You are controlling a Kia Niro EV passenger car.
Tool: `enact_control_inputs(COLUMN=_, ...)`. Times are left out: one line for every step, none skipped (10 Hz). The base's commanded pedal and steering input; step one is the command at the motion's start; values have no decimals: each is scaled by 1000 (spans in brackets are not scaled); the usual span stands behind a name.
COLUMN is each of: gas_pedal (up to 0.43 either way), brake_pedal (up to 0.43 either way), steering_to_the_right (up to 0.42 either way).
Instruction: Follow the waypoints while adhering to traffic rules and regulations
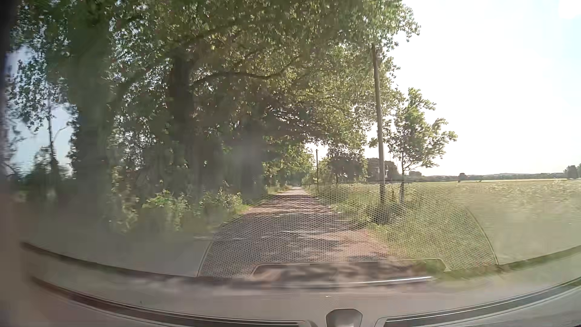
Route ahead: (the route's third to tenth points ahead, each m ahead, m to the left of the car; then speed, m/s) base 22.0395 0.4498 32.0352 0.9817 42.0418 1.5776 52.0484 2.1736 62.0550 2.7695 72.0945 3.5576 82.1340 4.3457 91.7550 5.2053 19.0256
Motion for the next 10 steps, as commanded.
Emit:
enact_control_inputs(gas_pedal=370, brake_pedal=6, steering_to_the_right=-26)
enact_control_inputs(gas_pedal=370, brake_pedal=6, steering_to_the_right=-26)
enact_control_inputs(gas_pedal=370, brake_pedal=6, steering_to_the_right=-26)
enact_control_inputs(gas_pedal=370, brake_pedal=6, steering_to_the_right=-21)
enact_control_inputs(gas_pedal=370, brake_pedal=6, steering_to_the_right=-15)
enact_control_inputs(gas_pedal=339, brake_pedal=6, steering_to_the_right=-9)
enact_control_inputs(gas_pedal=339, brake_pedal=6, steering_to_the_right=-4)
enact_control_inputs(gas_pedal=339, brake_pedal=6, steering_to_the_right=0)
enact_control_inputs(gas_pedal=339, brake_pedal=6, steering_to_the_right=1)
enact_control_inputs(gas_pedal=339, brake_pedal=6, steering_to_the_right=2)
